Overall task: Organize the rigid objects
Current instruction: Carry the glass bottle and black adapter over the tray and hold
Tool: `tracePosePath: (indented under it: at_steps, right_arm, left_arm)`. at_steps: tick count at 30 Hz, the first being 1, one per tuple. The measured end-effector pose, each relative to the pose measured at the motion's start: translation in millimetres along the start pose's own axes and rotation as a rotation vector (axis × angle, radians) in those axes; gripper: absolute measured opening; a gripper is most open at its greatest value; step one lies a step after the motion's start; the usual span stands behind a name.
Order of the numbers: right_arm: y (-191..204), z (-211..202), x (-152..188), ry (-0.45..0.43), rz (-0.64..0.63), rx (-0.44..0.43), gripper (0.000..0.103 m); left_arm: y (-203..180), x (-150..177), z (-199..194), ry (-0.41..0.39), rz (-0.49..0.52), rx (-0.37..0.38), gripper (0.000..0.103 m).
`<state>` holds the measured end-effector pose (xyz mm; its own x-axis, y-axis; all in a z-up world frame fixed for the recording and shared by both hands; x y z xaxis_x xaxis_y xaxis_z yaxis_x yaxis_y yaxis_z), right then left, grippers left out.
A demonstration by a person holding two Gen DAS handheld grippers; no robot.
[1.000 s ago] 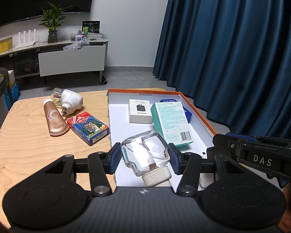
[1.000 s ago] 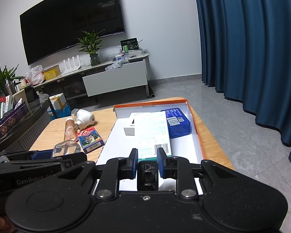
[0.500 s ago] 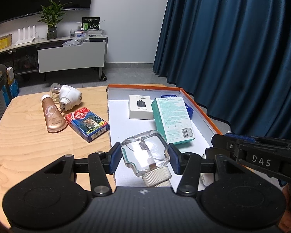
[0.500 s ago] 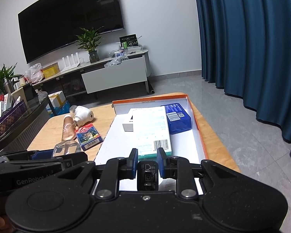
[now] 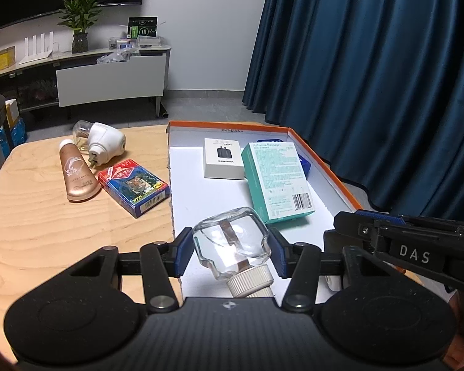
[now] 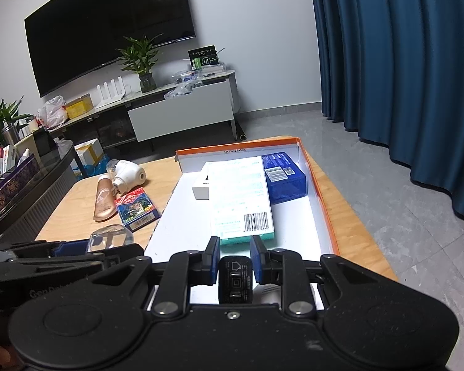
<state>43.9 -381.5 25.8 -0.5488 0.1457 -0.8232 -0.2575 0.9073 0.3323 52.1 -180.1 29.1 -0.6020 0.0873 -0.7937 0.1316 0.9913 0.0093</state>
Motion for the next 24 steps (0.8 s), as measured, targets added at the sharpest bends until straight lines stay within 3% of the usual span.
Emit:
tracePosePath:
  at_steps: [14,24]
  right_arm:
    - [-2.7,6.1,-10.2,-0.018,0.02,-0.043,0.027]
    - [-11.8,9.1,-18.2,-0.025,0.034,-0.01,0.027]
  left_arm:
    - [-1.5,-6.9,6.4,0.011,0.001,0.004,0.052]
    - [-9.0,-13.5,12.9,0.022,0.014,0.024,0.052]
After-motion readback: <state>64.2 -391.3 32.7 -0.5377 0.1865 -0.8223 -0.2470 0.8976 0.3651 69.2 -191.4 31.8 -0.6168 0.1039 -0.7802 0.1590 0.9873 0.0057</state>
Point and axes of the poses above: each gripper's, at about its wrist camera, not at the fingertips, and z roughly the way its jaws point, y to its left, x to its underside, the point moved 2 cm from there along z, roughly the way its jaws point, and after that the axes turned 14 degrees about -x, right-handed, at the moved point
